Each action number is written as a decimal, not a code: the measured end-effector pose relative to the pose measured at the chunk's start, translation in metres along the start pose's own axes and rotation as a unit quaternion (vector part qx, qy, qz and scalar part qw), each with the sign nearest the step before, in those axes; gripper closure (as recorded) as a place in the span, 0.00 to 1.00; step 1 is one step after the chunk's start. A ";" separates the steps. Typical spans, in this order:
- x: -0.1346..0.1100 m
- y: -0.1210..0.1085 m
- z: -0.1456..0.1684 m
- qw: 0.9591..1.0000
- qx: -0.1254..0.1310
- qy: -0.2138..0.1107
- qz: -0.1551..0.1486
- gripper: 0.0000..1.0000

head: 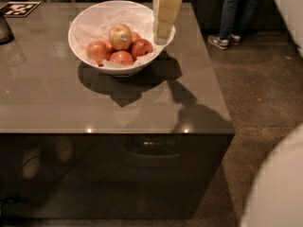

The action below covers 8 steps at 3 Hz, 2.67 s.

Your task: Pick apple from white bowl

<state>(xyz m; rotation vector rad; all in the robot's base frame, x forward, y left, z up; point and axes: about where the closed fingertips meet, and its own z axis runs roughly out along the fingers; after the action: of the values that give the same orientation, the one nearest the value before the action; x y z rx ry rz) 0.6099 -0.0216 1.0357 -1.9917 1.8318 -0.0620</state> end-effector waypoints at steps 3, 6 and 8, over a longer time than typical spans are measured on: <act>-0.025 -0.067 -0.002 0.998 0.061 -0.034 -0.007 0.00; -0.041 -0.090 0.083 0.995 -0.007 -0.100 -0.002 0.00; -0.045 -0.099 0.116 0.994 -0.021 -0.107 0.007 0.00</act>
Offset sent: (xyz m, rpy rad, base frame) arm 0.0345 0.0170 0.0062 0.0124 -0.0251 0.0177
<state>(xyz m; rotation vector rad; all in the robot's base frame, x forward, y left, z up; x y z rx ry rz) 0.7342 0.0578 0.9755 -1.9301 1.7228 0.1889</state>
